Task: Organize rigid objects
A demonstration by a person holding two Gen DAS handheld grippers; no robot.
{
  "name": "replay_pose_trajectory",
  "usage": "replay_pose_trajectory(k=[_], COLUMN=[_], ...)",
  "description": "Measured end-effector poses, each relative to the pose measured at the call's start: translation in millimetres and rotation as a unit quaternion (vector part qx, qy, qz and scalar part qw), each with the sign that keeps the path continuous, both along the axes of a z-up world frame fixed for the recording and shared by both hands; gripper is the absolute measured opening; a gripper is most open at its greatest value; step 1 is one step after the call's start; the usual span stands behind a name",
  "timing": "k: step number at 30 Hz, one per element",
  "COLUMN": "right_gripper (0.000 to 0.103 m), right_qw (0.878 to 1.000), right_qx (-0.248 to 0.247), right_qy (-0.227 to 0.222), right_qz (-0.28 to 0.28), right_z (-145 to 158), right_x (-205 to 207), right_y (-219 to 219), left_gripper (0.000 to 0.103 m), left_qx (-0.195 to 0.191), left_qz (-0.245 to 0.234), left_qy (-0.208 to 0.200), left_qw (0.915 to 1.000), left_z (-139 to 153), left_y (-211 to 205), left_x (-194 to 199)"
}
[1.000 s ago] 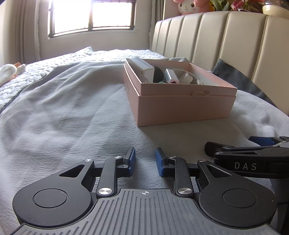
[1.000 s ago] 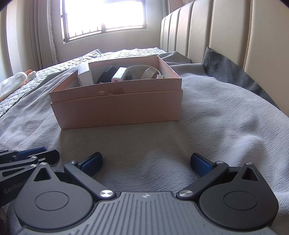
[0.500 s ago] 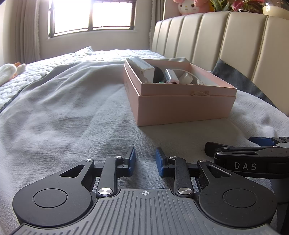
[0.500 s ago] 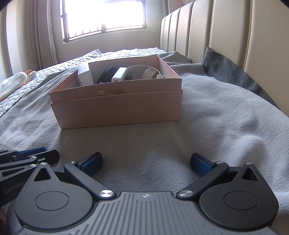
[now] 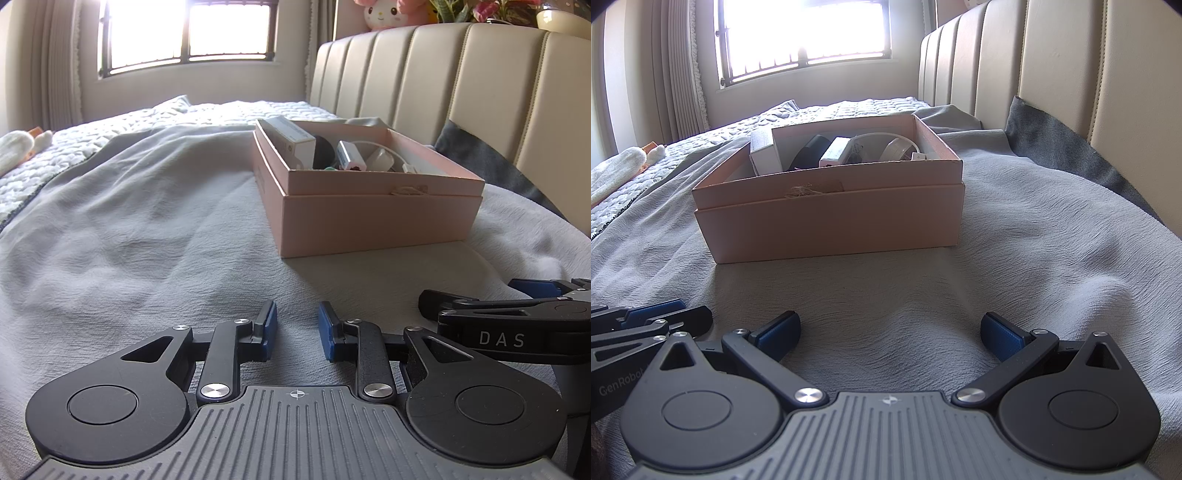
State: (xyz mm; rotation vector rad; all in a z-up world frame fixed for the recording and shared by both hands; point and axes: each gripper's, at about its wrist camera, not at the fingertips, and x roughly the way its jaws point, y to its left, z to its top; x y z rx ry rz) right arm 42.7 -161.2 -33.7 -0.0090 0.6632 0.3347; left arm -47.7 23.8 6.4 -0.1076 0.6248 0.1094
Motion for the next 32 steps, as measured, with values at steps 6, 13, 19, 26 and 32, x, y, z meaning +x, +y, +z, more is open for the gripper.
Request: replay_pose_trajectory(k=[6, 13, 19, 26, 32], right_gripper=[0.103, 0.103, 0.103, 0.103, 0.103], right_qw=[1.0, 1.0, 1.0, 1.0, 1.0], right_qx=[0.0, 0.0, 0.0, 0.0, 0.0], right_qy=[0.0, 0.0, 0.0, 0.0, 0.0], right_qz=[0.0, 0.0, 0.0, 0.0, 0.0], right_z=[0.1, 0.1, 0.1, 0.0, 0.1], right_x=[0.0, 0.1, 0.2, 0.2, 0.1], right_y=[0.0, -0.2, -0.2, -0.2, -0.2], left_gripper=[0.027, 0.027, 0.027, 0.027, 0.027], left_qx=[0.0, 0.005, 0.004, -0.001, -0.005], left_qz=[0.0, -0.001, -0.001, -0.001, -0.001], left_qy=[0.0, 0.001, 0.001, 0.002, 0.001], left_qw=[1.0, 1.0, 1.0, 1.0, 1.0], left_z=[0.0, -0.2, -0.2, -0.1, -0.1], left_y=[-0.1, -0.6, -0.5, 0.6, 2.5], left_x=[0.0, -0.3, 0.0, 0.5, 1.0])
